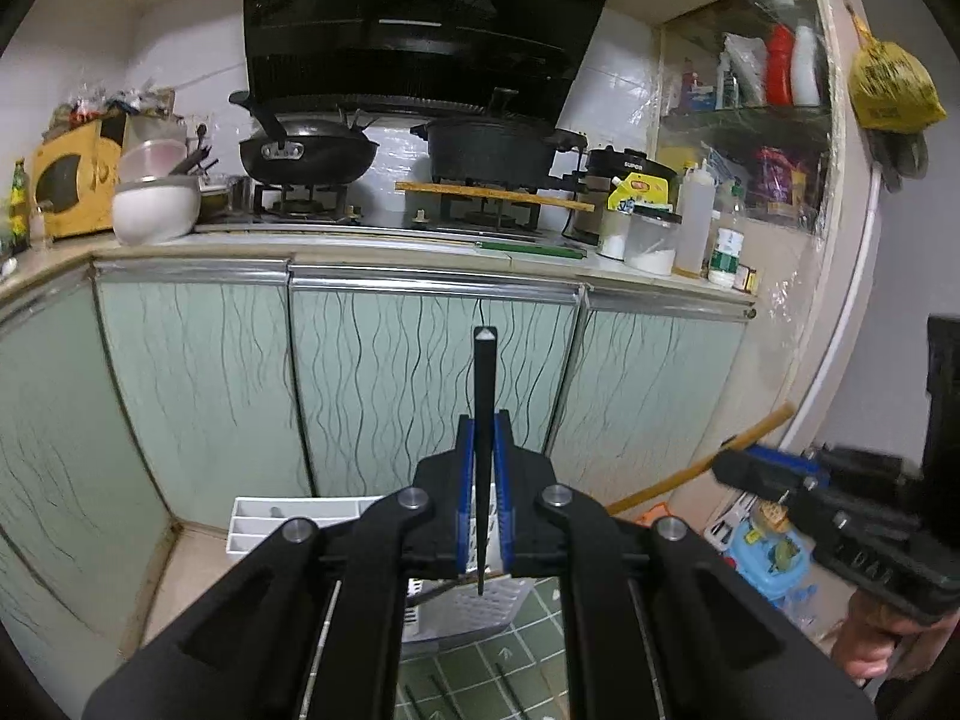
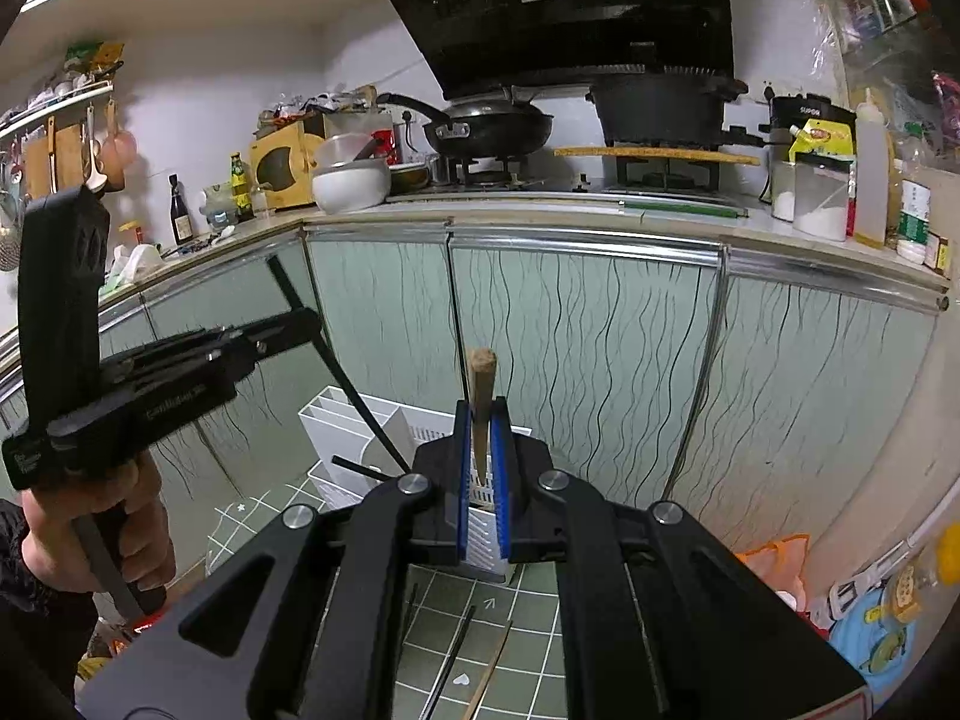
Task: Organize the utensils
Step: 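Lift both chopsticks and carry them above the white utensil holder, then open both grippers to drop the chopsticks into the holder, then move both grippers back toward the remaining chopsticks on the paper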
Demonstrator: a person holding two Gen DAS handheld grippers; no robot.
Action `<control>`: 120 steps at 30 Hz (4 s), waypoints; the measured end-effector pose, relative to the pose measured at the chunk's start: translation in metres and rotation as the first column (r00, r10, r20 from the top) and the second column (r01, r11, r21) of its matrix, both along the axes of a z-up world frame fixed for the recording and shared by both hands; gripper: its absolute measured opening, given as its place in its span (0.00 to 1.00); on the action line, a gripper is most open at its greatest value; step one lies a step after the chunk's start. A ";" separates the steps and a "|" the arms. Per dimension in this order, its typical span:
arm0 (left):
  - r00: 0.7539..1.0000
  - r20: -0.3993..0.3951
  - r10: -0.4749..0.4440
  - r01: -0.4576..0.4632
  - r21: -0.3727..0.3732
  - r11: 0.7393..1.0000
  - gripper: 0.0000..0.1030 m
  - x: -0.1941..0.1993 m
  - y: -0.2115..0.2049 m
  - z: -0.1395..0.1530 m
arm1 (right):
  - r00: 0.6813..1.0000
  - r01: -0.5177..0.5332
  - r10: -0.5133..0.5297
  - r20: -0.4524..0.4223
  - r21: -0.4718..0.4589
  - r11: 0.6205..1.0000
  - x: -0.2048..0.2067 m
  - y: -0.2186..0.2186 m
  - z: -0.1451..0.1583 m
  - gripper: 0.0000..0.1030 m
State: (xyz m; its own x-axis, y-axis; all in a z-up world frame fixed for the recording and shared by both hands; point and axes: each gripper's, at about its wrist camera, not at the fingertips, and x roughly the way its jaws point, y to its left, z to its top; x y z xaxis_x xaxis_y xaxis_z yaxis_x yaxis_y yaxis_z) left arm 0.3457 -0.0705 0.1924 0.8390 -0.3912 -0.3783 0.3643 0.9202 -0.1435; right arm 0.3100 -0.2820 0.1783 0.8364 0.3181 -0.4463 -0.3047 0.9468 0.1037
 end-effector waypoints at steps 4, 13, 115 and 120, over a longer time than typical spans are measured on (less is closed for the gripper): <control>1.000 0.003 -0.009 0.009 -0.019 1.000 0.06 0.008 -0.001 0.013 | 1.000 0.001 0.000 -0.010 0.003 1.000 0.011 -0.003 -0.005 0.06; 1.000 0.012 -0.006 0.006 0.016 1.000 0.06 0.033 -0.010 0.017 | 0.999 -0.019 0.018 -0.034 -0.014 1.000 0.030 0.000 -0.009 0.06; 0.964 -0.088 0.249 -0.216 0.284 0.934 0.95 -0.206 0.082 -0.267 | 0.962 0.147 -0.181 -0.203 -0.172 0.974 -0.159 0.013 -0.273 0.84; 0.946 -0.157 0.285 -0.232 0.290 0.929 0.81 -0.198 0.082 -0.283 | 0.960 0.142 -0.178 -0.218 -0.173 0.975 -0.159 0.016 -0.282 0.73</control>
State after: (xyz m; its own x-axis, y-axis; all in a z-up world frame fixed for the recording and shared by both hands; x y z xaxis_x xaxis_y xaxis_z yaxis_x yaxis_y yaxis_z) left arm 0.1481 0.0117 -0.0904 0.7977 -0.0344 -0.6020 0.0987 0.9923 0.0742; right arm 0.1513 -0.2663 -0.1032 0.7391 0.1006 -0.6661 -0.1331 0.9911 0.0020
